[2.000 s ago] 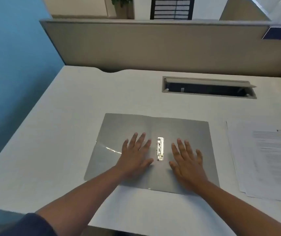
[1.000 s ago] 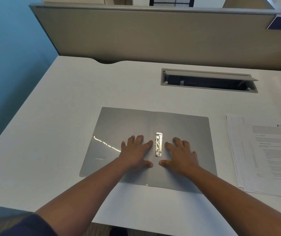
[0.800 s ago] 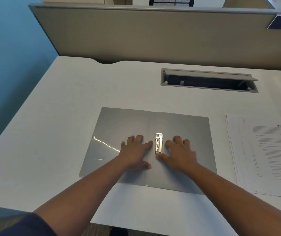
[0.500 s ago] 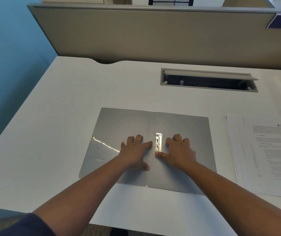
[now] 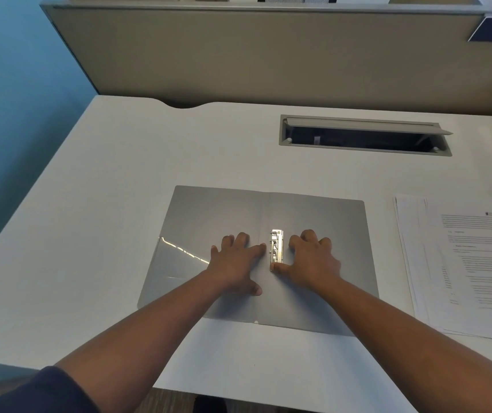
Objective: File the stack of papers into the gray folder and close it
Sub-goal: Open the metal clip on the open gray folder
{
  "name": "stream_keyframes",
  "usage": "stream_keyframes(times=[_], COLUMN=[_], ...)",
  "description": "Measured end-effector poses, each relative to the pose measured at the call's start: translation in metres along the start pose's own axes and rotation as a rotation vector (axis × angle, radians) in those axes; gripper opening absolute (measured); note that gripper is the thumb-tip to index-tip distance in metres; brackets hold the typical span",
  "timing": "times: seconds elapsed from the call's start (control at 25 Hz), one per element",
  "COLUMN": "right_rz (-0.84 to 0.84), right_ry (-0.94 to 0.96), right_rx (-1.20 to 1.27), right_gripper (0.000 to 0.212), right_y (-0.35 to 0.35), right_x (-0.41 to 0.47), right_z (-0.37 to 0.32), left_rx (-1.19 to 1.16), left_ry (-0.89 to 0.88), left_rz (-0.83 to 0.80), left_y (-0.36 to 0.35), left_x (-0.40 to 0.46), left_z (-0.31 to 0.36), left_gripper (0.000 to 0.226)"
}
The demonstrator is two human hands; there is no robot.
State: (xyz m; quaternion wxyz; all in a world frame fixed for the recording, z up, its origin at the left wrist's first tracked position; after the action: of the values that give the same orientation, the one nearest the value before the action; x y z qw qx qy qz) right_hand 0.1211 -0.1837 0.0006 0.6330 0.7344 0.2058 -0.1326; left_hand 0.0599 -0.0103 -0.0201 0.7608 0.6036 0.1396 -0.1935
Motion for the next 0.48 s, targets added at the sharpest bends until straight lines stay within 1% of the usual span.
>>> stream_keyframes(times=[0.32, 0.48], right_rz=[-0.046, -0.044], right_ry=[-0.035, -0.024], right_rx=[0.048, 0.037], right_gripper=[0.079, 0.078], right_y=[0.0038, 0.0015], right_x=[0.0027, 0.0041], right_z=[-0.0048, -0.0026], left_rx=[-0.010, -0.013], left_ry=[0.004, 0.006], left_rz=[0.001, 0.006], left_y=[0.0012, 0.0004], left_x=[-0.0009, -0.0003], left_z=[0.0009, 0.0008], left_gripper=[0.100, 0.100])
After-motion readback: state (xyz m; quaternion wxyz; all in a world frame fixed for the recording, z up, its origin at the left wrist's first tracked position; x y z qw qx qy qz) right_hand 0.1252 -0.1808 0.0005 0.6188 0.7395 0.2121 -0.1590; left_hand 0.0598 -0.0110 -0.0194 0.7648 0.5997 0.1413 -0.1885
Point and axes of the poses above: each hand's wrist, its own x-axis towards the middle knuckle, its own y-axis out of the back of the hand, z = x × y, the point moved 4 cm from there along x, towards the middle knuckle, and after that the axes turned 8 degrees about -y, right-handed, at the moved point
